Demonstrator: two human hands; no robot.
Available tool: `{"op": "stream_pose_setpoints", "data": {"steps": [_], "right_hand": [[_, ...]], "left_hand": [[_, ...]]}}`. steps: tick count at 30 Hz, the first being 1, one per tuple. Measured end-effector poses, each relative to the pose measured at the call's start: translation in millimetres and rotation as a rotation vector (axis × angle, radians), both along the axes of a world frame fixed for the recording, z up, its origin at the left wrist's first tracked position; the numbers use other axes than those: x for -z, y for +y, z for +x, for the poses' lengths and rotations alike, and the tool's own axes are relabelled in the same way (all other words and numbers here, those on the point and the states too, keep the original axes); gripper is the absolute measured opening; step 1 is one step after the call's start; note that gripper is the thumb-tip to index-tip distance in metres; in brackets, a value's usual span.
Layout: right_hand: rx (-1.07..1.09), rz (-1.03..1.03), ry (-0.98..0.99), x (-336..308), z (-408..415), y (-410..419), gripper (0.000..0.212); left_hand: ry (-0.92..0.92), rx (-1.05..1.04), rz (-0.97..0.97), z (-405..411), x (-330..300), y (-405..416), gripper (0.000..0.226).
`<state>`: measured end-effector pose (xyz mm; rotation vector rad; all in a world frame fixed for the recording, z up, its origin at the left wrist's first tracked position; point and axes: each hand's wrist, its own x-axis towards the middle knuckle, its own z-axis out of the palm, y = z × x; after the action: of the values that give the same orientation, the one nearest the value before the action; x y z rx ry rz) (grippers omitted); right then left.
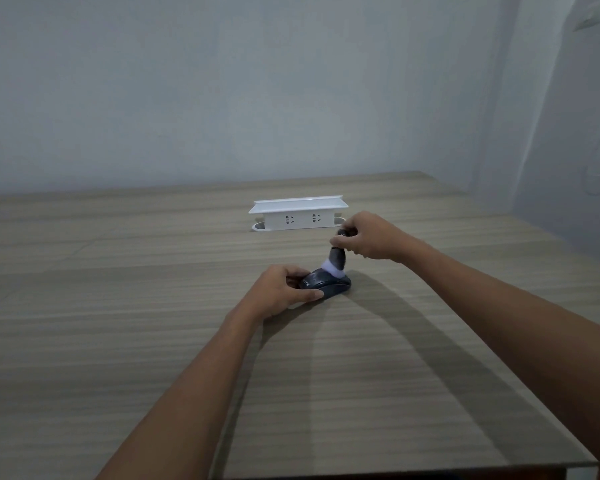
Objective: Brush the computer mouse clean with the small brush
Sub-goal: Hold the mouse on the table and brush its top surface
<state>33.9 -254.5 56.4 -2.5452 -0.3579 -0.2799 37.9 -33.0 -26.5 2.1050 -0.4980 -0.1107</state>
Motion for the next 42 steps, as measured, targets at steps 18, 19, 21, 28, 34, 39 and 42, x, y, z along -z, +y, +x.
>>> {"op": "stream_pose_setpoints", "data": {"steps": [18,19,21,28,34,39,42], "right_hand": [[0.023,-0.008,0.007,11,-4,-18,0.023],[0.051,-0.05,-0.002,10,-5,-19,0.023],[0.044,0.012,-0.01,9,-6,-21,0.023],[0.045,-0.062,-0.025,13,-6,-23,0.021],[-0.002,0.078,-0.029,15,-12,-20,0.02],[0.027,0.015,-0.062,15,-18,-23,0.02],[-0.005,0.086,-0.052,16,-21,-23,0.02]], "left_hand": [[0.021,-0.001,-0.031,1,2,0,0.052],[0.028,0.001,-0.033,2,3,0,0.052],[0.032,0.004,-0.032,1,1,-1,0.049],[0.044,0.007,-0.041,3,2,-1,0.048],[0.03,0.008,-0.04,3,2,-1,0.047],[0.038,0.007,-0.032,6,4,-1,0.057],[0.025,0.004,-0.042,4,3,-2,0.044]]}}
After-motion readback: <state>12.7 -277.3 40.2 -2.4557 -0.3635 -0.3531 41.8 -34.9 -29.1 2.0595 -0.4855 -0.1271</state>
